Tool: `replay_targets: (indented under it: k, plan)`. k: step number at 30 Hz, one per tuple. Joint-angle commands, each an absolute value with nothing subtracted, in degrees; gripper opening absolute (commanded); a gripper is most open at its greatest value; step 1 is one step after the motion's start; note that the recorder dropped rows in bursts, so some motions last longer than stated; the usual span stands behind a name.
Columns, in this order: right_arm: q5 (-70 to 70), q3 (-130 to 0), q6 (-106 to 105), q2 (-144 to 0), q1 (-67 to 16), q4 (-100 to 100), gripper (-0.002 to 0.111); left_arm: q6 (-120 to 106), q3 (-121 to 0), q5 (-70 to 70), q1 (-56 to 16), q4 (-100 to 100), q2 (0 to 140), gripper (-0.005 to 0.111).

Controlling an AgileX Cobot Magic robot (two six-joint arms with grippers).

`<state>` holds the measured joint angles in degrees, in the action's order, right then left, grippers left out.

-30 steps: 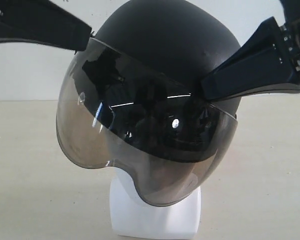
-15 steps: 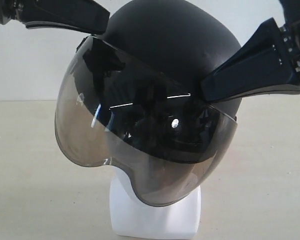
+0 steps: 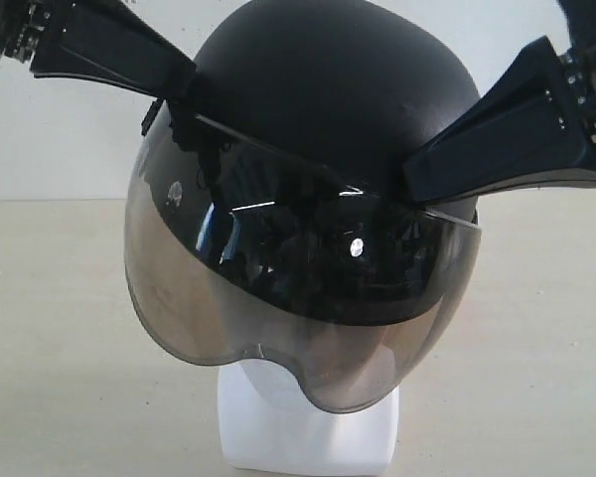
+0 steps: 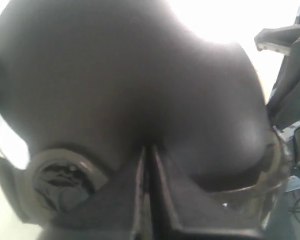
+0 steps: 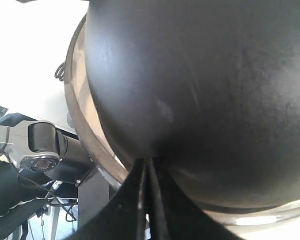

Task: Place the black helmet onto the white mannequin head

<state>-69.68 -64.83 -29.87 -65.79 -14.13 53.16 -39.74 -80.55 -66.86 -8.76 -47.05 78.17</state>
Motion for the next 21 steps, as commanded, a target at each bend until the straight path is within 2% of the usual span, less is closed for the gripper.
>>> replay_targets:
  k: [1, 21]
  plan:
    - [-66.0, -64.0, -30.5, -66.7, -14.0, 50.4, 0.0, -38.5, -80.3, -70.0, -9.2, -42.2, 78.4, 0.004]
    - [-66.8, -64.0, -30.1, -66.7, -14.0, 48.7, 0.0, -38.6, -73.5, -69.0, -9.2, -42.2, 78.4, 0.004]
